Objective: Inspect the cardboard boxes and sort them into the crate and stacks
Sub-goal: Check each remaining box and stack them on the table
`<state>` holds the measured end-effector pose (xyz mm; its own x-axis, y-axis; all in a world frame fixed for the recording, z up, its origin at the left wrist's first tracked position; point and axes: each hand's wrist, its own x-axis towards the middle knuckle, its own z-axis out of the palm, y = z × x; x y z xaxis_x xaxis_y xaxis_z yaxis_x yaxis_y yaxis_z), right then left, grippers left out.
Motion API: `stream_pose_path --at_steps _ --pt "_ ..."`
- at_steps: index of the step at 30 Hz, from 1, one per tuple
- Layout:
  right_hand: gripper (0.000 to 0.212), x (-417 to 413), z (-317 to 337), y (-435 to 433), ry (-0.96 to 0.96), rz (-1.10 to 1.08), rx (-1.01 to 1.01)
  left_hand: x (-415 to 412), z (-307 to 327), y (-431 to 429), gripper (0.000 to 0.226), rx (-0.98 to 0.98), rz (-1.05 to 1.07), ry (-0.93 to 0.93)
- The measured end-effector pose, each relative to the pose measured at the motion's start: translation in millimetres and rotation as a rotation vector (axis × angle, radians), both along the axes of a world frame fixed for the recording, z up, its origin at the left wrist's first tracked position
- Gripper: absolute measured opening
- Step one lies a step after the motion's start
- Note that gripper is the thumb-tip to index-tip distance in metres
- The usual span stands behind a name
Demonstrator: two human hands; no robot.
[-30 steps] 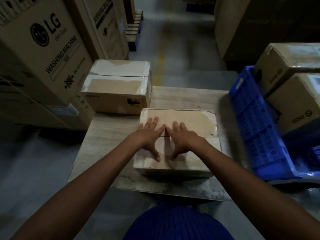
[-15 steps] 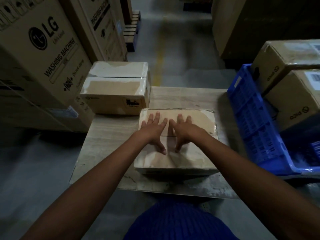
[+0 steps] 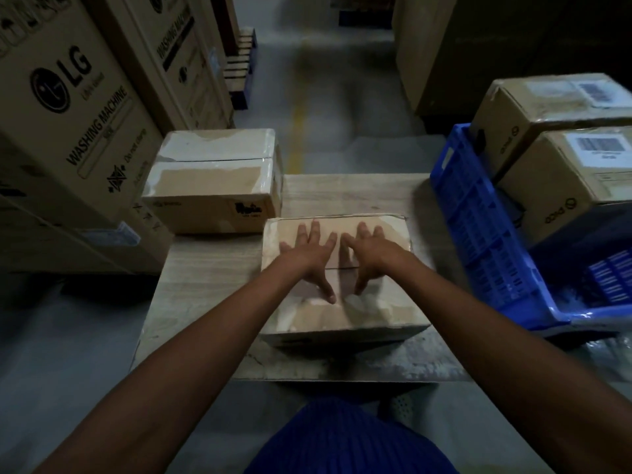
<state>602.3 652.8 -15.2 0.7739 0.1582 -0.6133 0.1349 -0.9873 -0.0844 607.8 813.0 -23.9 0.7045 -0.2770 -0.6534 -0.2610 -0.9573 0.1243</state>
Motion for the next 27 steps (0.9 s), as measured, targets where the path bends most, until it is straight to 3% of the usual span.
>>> stream_pose_path --at_steps 8,21,27 --pt "0.137 -18 5 -14 0.051 0.064 -0.038 -3 5 -17 0.153 0.026 -0.061 0.024" --pt "0.120 -43 3 -46 -0.055 0.065 0.081 -21 6 -30 0.148 -0.020 -0.034 0.033" --pt "0.123 -42 1 -54 -0.065 0.063 0.061 -22 1 -51 0.145 -0.041 -0.037 -0.007"
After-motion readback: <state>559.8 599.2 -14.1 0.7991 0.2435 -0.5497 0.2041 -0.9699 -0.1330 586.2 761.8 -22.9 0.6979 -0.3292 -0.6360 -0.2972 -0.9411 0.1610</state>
